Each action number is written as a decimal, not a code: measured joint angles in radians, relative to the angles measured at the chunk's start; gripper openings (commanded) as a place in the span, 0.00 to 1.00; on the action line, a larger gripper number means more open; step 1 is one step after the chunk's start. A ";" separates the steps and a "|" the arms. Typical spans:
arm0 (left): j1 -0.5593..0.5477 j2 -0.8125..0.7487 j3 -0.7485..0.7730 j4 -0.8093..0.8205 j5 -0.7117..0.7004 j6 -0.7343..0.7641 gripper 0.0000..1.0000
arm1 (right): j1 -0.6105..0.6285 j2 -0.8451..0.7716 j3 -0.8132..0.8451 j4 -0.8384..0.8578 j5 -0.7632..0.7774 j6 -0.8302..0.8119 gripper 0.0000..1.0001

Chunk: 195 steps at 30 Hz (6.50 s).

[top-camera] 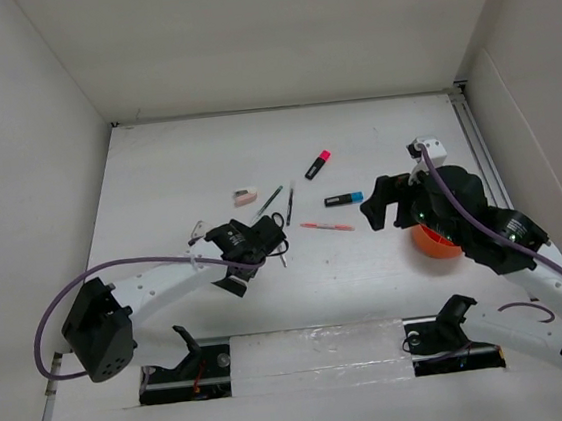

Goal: Sort the stationery into containers
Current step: Pick up the pen cap from the center of the board, then pick up the pen from the center of the board, then close the pen cap on the pen.

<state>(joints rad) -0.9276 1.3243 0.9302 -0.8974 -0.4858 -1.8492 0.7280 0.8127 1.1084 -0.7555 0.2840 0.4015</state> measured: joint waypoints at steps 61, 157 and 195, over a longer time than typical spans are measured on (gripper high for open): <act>0.117 0.313 0.021 0.085 0.201 -0.024 0.49 | 0.013 -0.148 -0.099 0.135 -0.168 -0.006 1.00; 0.336 -0.488 0.094 0.058 -0.013 0.940 0.00 | -0.110 1.100 0.174 0.231 -0.321 -0.533 0.53; 0.336 -0.459 0.106 0.555 0.295 1.175 0.00 | 0.170 0.507 -0.246 0.729 -0.546 0.138 0.00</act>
<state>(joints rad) -0.5919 0.8658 1.0359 -0.3420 -0.1905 -0.6739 0.8982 1.3193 0.8623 -0.0265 -0.2619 0.5400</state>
